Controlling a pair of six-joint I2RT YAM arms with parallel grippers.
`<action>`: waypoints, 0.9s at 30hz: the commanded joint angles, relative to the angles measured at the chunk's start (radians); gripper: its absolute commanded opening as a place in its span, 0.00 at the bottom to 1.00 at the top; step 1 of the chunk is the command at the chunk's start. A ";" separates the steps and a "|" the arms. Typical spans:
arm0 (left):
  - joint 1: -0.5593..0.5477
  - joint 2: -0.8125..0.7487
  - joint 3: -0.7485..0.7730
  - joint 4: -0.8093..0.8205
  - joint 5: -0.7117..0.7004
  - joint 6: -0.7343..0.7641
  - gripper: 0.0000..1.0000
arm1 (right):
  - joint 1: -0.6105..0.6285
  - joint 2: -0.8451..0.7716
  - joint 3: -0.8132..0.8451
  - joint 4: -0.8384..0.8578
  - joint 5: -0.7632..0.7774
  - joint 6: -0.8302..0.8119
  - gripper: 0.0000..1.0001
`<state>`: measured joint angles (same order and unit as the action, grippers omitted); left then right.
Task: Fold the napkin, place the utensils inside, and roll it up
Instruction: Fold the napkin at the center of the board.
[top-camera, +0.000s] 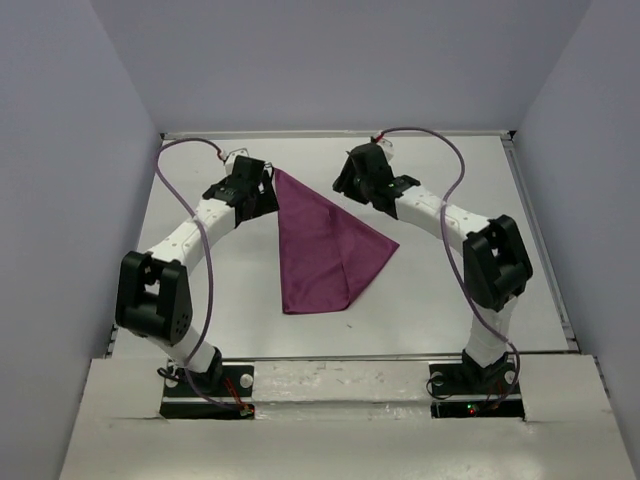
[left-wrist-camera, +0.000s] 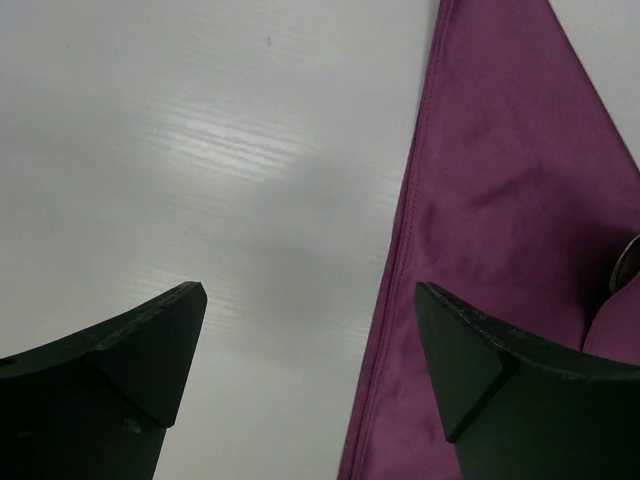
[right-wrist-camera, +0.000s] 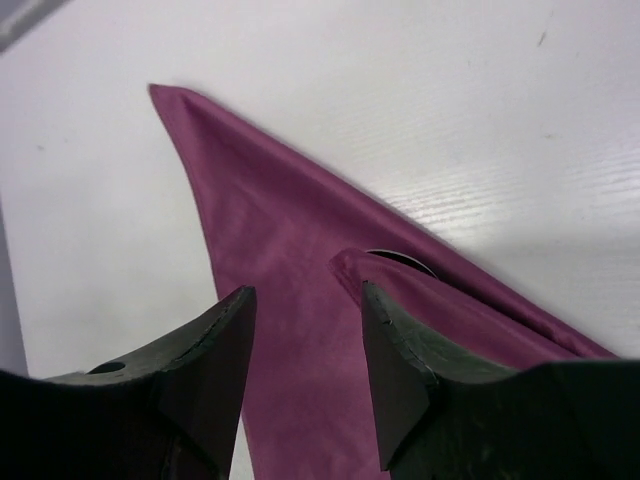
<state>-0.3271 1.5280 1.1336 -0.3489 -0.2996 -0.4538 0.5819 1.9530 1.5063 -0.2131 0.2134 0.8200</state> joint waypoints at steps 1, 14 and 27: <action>0.013 0.098 0.165 -0.024 0.037 0.033 0.99 | 0.007 -0.191 -0.012 -0.009 0.109 -0.070 0.53; 0.105 0.607 0.711 -0.078 0.088 -0.016 0.79 | 0.007 -0.537 -0.285 -0.198 0.316 -0.134 0.59; 0.106 0.932 1.131 -0.128 0.162 -0.115 0.72 | 0.007 -0.572 -0.291 -0.312 0.397 -0.176 0.59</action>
<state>-0.2165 2.4428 2.2051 -0.4484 -0.1562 -0.5331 0.5838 1.4124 1.2064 -0.4999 0.5503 0.6647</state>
